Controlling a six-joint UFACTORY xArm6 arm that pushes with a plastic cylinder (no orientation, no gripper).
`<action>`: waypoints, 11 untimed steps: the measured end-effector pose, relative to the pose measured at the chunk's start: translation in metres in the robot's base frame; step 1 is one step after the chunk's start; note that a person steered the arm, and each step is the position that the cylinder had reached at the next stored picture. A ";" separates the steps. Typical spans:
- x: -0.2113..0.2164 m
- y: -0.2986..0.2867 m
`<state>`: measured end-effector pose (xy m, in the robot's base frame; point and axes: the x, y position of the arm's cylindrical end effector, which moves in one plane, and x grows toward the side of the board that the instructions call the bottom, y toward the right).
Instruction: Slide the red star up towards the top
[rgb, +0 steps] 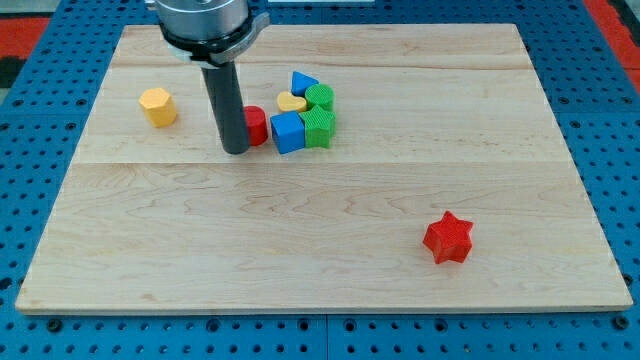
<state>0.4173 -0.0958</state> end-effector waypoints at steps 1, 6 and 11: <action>-0.001 0.012; 0.084 0.276; 0.104 0.049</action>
<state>0.5213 -0.0471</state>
